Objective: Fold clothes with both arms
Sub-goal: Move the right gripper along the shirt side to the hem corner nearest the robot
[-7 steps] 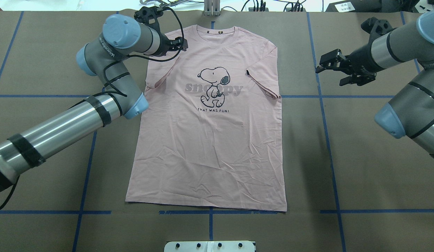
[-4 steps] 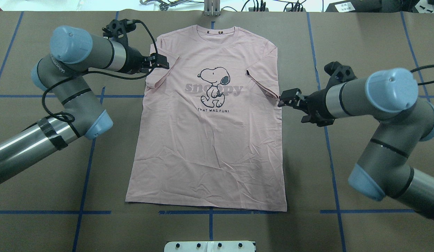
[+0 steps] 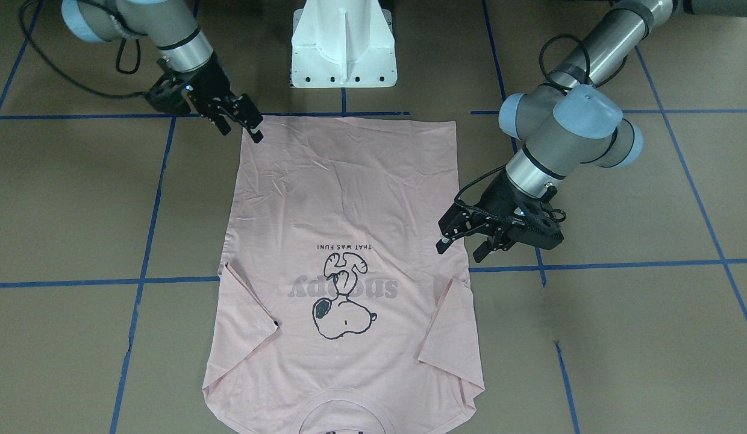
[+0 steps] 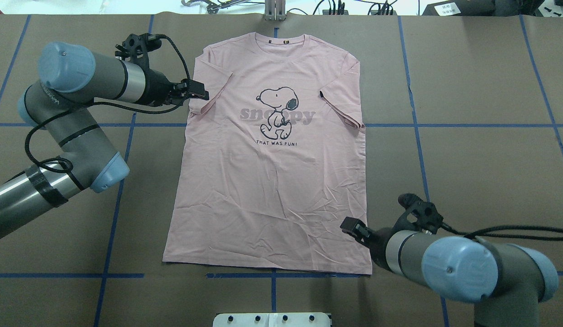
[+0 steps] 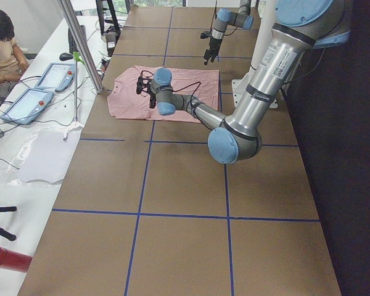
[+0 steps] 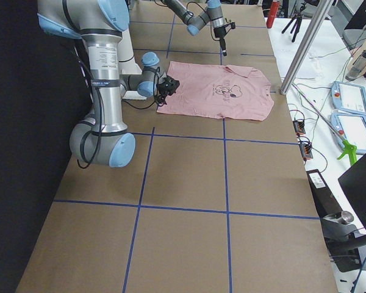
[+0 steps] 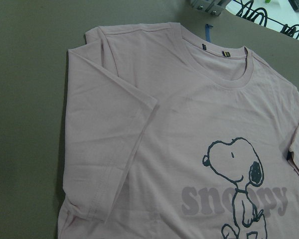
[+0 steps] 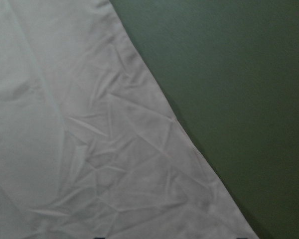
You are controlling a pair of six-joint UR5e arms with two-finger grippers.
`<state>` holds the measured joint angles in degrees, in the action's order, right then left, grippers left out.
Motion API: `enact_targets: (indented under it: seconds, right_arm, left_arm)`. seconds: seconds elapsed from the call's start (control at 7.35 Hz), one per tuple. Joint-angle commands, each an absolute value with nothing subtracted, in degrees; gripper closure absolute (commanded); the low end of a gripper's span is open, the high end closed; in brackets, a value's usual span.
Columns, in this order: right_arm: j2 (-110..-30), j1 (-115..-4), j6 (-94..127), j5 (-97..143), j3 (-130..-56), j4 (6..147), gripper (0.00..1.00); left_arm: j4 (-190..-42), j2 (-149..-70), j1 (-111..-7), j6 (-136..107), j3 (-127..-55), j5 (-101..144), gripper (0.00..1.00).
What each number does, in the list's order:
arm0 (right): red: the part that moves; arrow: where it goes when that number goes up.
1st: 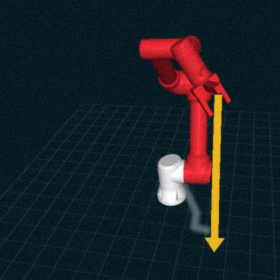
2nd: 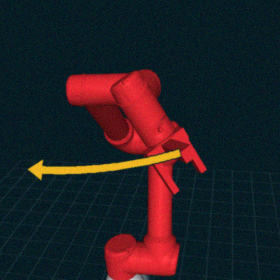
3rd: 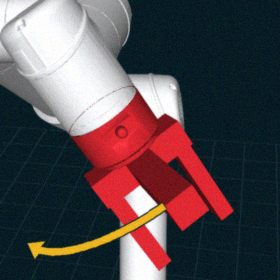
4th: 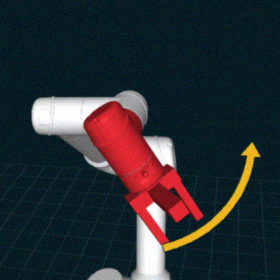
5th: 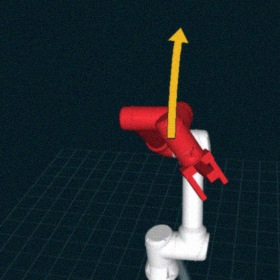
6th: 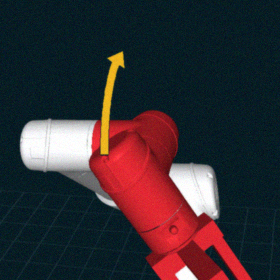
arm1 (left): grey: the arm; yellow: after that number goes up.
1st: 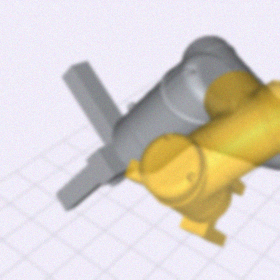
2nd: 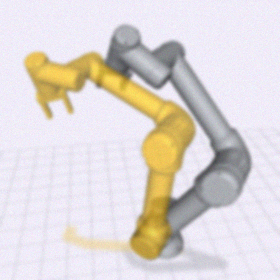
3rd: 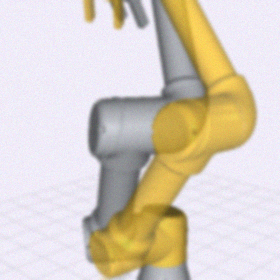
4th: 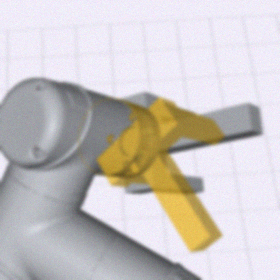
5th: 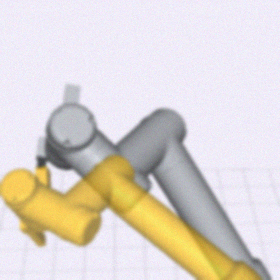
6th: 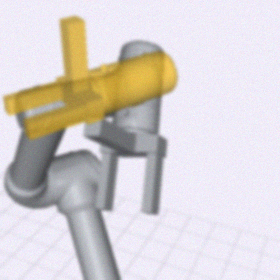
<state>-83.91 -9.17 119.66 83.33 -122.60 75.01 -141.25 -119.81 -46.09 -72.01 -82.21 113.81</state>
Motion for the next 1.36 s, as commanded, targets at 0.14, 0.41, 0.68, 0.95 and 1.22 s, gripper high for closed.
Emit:
enact_targets:
  seconds: [0.14,0.41,0.68,0.95,1.22]
  right_arm:
    - [-83.4,-0.2,127.8,76.3,-122.0,84.3,0.23]
    - [-83.2,-0.2,127.8,76.3,-120.0,84.6,0.27]
    - [-83.3,-0.3,127.8,76.3,-119.6,84.7,0.32]
    - [-83.1,-0.4,127.8,76.3,-119.5,84.8,0.63]
    - [-83.1,-0.7,127.8,76.3,-119.5,85.4,0.93]
  left_arm:
    - [-141.3,-119.7,-46.1,-72.2,-82.3,113.6,0.13]
    - [-141.3,-119.7,-46.0,-72.1,-82.0,113.5,0.13]
    - [-141.3,-119.7,-46.0,-72.2,-81.9,113.6,0.12]
    - [-141.2,-119.6,-46.0,-72.2,-81.9,113.5,0.12]
    - [-141.2,-119.7,-46.0,-72.2,-81.8,113.4,0.11]
